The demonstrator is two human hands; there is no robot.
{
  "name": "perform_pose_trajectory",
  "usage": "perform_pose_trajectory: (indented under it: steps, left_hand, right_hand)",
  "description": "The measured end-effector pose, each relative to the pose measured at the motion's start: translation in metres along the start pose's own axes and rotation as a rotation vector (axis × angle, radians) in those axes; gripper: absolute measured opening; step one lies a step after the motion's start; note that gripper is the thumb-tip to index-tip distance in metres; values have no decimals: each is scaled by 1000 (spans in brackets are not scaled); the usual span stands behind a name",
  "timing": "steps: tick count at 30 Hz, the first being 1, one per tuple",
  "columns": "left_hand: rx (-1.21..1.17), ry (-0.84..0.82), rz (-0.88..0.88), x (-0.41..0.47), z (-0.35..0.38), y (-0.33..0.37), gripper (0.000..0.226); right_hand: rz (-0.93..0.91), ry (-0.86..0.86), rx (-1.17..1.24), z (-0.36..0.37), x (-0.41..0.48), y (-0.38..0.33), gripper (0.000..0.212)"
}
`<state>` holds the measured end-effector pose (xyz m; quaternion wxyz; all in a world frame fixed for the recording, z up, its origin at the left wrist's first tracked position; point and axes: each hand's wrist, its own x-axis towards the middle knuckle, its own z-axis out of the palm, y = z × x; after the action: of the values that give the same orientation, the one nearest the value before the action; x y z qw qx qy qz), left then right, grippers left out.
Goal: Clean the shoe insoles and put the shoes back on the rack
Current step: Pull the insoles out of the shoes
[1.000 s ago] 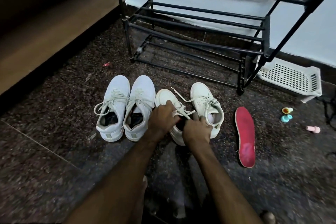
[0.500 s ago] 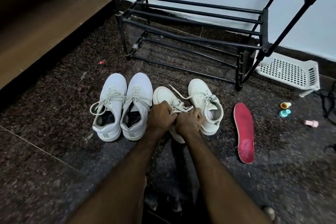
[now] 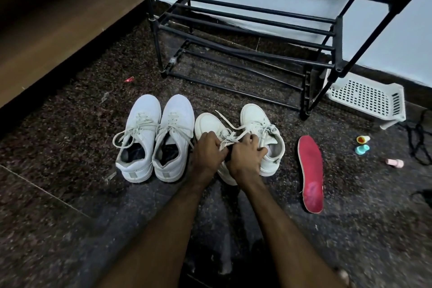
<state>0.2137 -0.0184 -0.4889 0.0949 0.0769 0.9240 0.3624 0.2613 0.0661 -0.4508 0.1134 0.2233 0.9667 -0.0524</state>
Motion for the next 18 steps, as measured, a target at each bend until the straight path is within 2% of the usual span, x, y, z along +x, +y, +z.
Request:
perform_pose_trajectory:
  steps: [5, 12, 18]
  left_hand:
    - [-61, 40, -33, -3, 1, 3, 23]
    - [-82, 17, -56, -3, -1, 1, 15]
    - [-39, -19, -41, 1, -2, 5, 19]
  right_hand:
    - [-48, 111, -38, -8, -11, -3, 29]
    - [26, -3, 49, -11, -3, -9, 34]
    - [75, -39, 107, -8, -8, -9, 31]
